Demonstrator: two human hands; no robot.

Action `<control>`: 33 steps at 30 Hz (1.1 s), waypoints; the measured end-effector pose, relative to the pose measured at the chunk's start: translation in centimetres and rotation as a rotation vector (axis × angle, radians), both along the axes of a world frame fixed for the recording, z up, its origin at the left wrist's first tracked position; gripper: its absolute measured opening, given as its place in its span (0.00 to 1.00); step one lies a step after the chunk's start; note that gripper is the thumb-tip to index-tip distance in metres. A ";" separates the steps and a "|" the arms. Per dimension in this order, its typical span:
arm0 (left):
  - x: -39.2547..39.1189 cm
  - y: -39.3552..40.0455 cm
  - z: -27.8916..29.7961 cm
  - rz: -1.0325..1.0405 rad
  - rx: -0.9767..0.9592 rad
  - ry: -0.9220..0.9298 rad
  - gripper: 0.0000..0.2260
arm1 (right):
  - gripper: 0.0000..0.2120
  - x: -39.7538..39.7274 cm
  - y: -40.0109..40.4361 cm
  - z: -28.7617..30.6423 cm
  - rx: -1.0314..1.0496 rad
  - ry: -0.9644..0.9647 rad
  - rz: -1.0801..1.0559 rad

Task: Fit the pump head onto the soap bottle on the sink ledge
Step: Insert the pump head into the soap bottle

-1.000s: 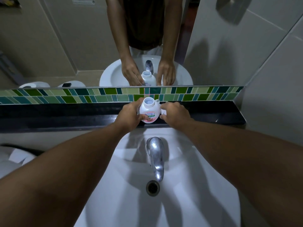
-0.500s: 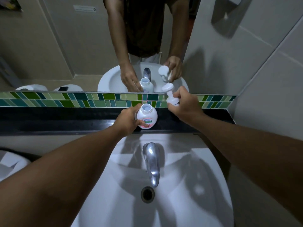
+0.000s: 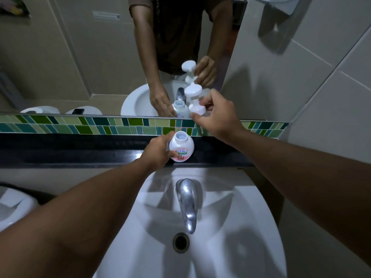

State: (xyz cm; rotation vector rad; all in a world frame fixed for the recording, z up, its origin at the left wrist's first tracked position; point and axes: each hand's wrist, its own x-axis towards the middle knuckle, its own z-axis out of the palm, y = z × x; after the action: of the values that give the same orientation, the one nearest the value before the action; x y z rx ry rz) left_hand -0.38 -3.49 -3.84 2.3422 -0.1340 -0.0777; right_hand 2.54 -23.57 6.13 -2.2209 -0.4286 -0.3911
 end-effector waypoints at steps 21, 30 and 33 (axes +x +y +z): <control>0.1 0.0 -0.2 0.002 -0.024 -0.026 0.28 | 0.19 -0.8 2.7 -8.2 0.297 0.157 -0.013; 0.3 0.0 -0.6 0.013 -0.040 -0.037 0.28 | 0.19 -1.2 3.0 -8.0 0.190 0.051 -0.027; 0.2 0.0 -0.8 0.007 -0.046 -0.055 0.28 | 0.18 -1.7 3.4 -8.8 0.168 0.092 -0.048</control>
State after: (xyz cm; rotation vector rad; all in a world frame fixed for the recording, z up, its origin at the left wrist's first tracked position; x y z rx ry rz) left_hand -0.13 -3.46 -4.63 2.2998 -0.1527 -0.0068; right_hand 0.83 -20.16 -2.65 -2.0792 -0.2834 -0.3367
